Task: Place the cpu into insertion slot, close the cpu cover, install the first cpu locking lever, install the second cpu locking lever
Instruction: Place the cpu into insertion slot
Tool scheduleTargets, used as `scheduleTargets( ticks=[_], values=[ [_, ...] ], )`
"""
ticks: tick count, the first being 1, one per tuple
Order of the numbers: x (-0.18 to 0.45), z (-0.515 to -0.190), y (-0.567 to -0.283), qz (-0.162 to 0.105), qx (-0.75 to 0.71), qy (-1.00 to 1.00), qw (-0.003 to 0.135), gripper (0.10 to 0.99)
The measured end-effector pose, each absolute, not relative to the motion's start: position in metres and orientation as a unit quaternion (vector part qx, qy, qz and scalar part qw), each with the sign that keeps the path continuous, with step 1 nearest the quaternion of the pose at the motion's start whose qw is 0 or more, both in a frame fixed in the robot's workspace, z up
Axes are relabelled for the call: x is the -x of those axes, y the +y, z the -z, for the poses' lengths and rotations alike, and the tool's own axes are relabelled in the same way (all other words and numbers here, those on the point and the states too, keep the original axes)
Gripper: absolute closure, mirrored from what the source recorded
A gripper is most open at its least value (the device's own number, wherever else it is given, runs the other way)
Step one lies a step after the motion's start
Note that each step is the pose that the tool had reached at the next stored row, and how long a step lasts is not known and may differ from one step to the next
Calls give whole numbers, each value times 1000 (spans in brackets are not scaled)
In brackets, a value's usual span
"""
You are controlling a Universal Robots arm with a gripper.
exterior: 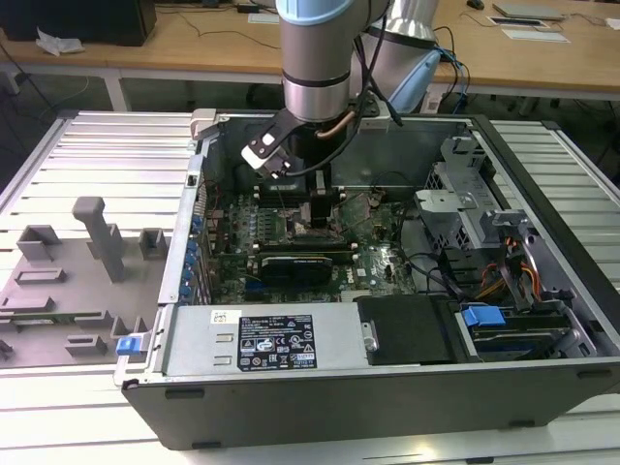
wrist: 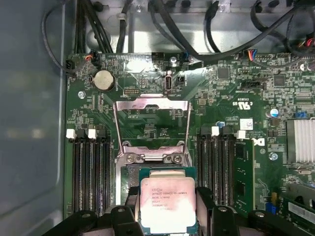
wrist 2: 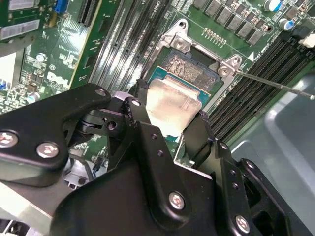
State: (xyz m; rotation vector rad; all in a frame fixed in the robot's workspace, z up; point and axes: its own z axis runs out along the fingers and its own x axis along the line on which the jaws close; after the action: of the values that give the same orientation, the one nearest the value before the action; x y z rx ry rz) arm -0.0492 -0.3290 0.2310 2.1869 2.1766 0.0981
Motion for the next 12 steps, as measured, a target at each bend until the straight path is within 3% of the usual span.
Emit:
scheduleTargets(
  ticks=[12],
  values=[
    [54, -211, -320, -31, -708, 705, 28, 545]
  ],
)
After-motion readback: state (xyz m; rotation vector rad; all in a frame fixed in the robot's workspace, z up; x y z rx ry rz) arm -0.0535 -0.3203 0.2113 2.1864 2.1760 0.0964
